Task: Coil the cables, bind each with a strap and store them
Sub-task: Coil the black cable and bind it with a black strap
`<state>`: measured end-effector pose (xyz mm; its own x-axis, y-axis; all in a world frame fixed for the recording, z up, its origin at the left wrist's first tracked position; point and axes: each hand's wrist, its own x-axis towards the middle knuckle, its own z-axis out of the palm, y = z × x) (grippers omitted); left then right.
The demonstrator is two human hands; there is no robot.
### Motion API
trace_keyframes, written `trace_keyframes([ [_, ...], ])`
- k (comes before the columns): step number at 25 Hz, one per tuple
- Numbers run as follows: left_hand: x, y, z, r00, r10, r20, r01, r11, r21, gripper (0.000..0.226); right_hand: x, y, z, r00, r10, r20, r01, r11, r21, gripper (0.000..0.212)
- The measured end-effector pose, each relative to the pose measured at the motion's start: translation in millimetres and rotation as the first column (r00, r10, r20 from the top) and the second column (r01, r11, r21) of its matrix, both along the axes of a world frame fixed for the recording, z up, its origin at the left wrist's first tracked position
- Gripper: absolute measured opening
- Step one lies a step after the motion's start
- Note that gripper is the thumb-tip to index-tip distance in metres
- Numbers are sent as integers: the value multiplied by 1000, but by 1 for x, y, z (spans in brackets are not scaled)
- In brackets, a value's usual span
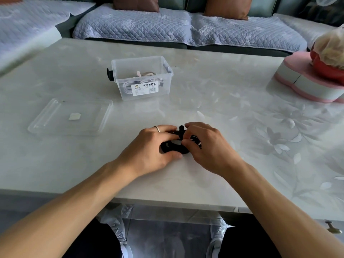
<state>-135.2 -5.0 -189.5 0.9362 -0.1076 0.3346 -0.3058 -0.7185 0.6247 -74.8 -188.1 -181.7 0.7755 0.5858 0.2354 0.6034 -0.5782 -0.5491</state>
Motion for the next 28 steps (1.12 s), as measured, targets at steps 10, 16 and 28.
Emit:
trace_keyframes([
  [10, 16, 10, 19, 970, 53, -239, -108, 968, -227, 26, -1, 4, -2, 990, -67, -128, 73, 996, 44, 4],
  [16, 59, 4, 32, 898, 136, -417, -170, 984, -46, 4, -1, 4, -3, 986, -84, -147, 95, 993, 69, 7],
  [28, 68, -21, 44, 926, 223, -305, -99, 922, 374, 16, 0, 6, 3, 987, -118, -105, 120, 993, 14, 8],
])
